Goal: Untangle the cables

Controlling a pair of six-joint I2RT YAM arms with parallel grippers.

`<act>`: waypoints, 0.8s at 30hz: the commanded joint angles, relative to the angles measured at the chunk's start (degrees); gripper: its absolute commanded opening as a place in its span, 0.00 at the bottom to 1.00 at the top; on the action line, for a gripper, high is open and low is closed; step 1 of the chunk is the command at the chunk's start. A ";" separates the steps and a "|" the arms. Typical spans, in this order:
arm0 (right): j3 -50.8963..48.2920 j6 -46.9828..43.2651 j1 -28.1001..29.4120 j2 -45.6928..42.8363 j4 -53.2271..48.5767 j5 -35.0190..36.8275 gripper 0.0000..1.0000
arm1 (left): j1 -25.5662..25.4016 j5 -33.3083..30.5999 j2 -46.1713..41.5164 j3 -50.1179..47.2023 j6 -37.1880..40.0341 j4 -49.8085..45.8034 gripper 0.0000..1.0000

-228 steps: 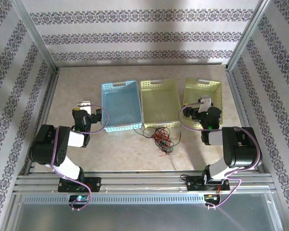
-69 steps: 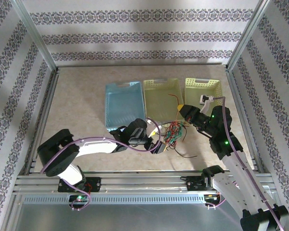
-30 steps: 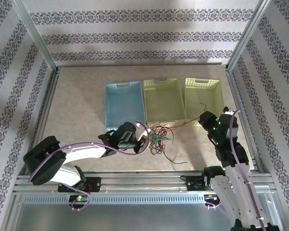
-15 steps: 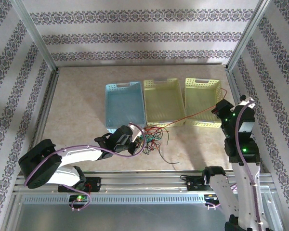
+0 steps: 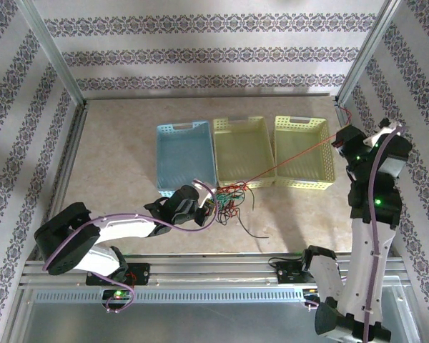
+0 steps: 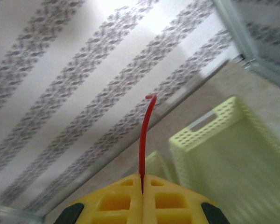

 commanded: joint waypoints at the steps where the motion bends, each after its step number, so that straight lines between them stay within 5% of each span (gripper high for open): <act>1: 4.37 1.83 1.36 2.17 13.14 -5.53 0.00 | 0.87 -2.18 2.47 -2.27 -1.62 -8.85 0.00; 14: -23.80 -6.16 45.62 -0.02 2.24 14.92 0.00 | 0.25 2.39 5.06 2.19 0.45 -5.94 0.00; 23: -28.46 -9.13 53.55 11.05 1.05 10.80 0.02 | 0.09 3.35 5.82 3.46 0.60 -5.30 0.00; 24: -28.19 -9.23 53.53 12.00 1.07 10.53 0.22 | 0.01 3.31 5.78 3.53 0.67 -5.29 0.00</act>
